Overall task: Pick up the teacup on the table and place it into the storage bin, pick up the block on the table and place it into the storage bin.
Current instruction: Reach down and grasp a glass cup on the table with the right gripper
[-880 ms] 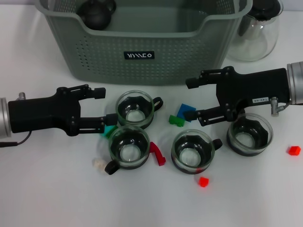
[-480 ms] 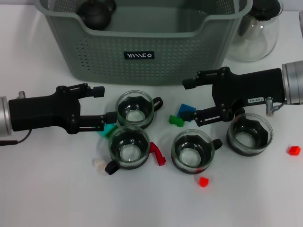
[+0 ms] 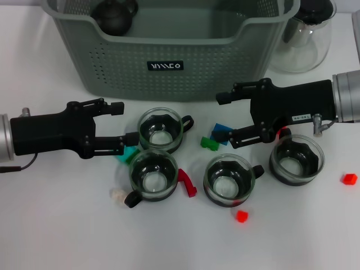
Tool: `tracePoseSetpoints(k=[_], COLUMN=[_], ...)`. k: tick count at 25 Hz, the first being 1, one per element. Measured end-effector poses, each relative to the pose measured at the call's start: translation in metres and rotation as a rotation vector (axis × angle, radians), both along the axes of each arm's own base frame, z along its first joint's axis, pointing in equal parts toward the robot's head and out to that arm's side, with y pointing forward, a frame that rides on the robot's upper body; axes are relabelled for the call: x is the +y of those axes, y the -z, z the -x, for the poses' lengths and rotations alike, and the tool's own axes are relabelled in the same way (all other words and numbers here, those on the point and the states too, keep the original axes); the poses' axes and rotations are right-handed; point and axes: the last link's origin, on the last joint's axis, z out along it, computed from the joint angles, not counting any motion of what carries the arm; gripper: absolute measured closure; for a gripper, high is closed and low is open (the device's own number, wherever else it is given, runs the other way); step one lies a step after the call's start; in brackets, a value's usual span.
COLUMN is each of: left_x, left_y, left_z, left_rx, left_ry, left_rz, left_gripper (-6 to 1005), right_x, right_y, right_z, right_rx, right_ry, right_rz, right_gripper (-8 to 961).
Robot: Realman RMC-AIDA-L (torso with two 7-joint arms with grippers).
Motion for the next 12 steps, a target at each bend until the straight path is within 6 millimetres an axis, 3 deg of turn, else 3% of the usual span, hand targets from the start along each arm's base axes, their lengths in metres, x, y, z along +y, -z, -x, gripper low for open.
tracePoseSetpoints(k=[6, 12], left_x=[-0.001, -0.002], left_y=[-0.002, 0.000], left_z=[-0.002, -0.002], left_rx=[-0.012, -0.011], left_ry=[0.010, 0.012], left_rz=[0.004, 0.008], left_gripper=[140, 139], right_x=[0.001, -0.003], right_y=[-0.009, -0.035], right_z=[0.000, 0.003], right_rx=[0.000, -0.063], right_ry=[0.007, 0.019], right_rz=[0.008, 0.043], right_gripper=[102, 101])
